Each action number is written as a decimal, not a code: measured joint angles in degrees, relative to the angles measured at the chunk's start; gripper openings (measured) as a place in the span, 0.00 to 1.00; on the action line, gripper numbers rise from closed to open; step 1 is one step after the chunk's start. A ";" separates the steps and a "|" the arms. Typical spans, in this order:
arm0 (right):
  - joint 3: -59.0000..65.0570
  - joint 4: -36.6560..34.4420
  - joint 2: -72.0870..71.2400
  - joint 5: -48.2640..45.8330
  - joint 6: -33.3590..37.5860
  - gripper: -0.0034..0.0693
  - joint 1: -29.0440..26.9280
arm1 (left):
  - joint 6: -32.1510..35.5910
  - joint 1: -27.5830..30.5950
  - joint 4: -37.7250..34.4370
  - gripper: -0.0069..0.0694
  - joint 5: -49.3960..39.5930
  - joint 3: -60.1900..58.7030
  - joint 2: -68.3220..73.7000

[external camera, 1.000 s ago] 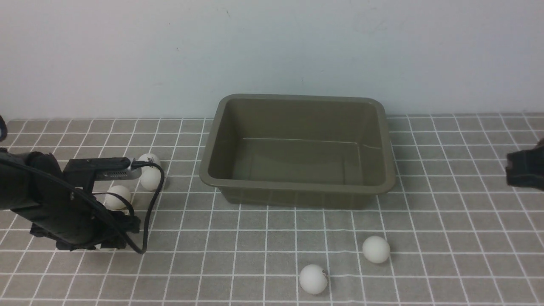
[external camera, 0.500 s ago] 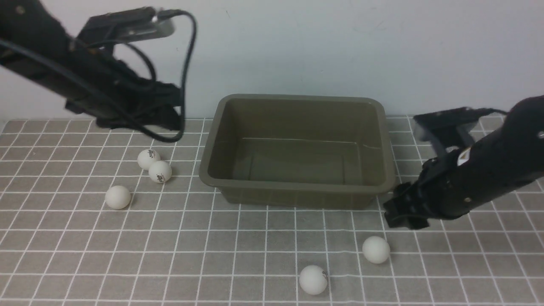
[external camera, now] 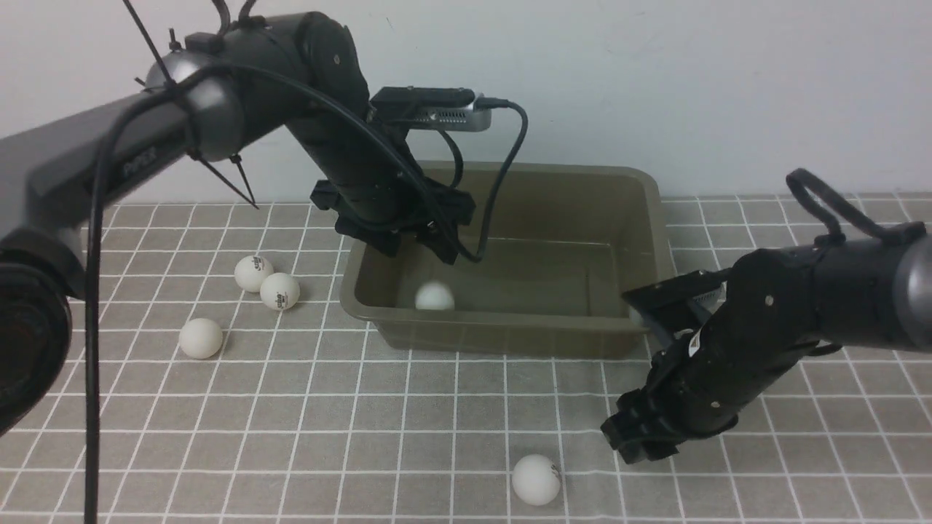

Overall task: Put the table tennis balls into the box on the grey coffee tablecloth.
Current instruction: 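Reach for and grasp a ping pong ball on the table, then release the ping pong ball into the bin and lift the gripper away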

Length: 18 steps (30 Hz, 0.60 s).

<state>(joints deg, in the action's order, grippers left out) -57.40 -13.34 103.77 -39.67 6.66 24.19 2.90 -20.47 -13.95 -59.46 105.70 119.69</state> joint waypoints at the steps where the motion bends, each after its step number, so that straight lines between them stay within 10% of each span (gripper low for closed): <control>1: -0.30 0.24 -0.35 -0.62 0.00 0.53 0.00 | -0.27 0.00 0.78 0.78 -1.39 1.42 0.15; 9: -10.31 0.34 -12.18 -10.30 -0.18 0.54 0.00 | -0.54 4.58 7.12 0.16 -10.79 9.70 -3.22; 18: -33.40 0.84 -2.24 -15.40 -0.18 0.54 0.00 | -1.35 17.55 6.58 0.08 -10.91 -3.75 -7.27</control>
<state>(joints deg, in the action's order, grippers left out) -90.79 -12.50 101.54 -55.07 6.48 24.19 1.56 -2.92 -7.37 -70.37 101.95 112.42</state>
